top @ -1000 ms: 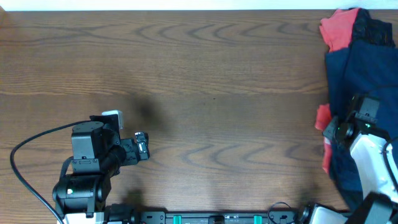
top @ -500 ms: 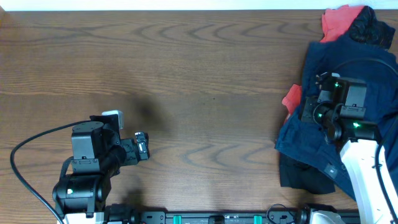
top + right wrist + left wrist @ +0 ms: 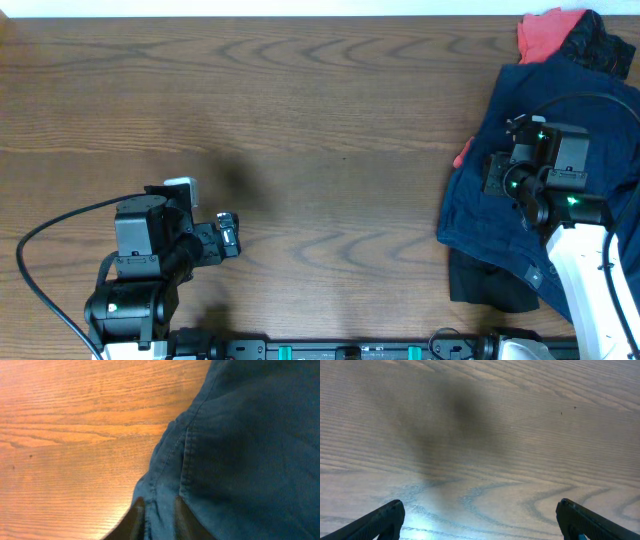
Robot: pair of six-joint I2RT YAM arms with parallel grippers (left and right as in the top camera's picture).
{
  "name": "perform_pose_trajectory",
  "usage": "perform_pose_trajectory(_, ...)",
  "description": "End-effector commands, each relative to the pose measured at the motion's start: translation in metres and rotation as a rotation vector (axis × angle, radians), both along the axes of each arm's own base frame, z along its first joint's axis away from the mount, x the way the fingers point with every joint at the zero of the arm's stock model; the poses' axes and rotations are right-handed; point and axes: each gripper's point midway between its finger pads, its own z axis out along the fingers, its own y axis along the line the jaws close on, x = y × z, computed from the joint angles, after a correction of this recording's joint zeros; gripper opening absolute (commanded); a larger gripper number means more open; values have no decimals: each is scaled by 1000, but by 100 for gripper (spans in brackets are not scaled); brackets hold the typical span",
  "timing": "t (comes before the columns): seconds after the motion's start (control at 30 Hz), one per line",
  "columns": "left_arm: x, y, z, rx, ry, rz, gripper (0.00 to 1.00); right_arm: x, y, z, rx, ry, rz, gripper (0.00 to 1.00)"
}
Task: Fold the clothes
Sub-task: 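Close the right gripper on the edge of the navy shorts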
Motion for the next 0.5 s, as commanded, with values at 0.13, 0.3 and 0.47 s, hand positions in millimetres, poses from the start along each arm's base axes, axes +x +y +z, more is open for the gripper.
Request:
perform_pose_trajectory(0.13,2,-2,10,-7,-22,-4,98,0,4,5,5,1,20,28)
perform_pose_trajectory(0.3,2,-2,10,-7,-22,-4,98,-34,24,-18,79,161,75,34)
perform_pose_trajectory(0.47,3,-2,10,-7,-23,-4,98,-67,37,-51,77,302,113,35)
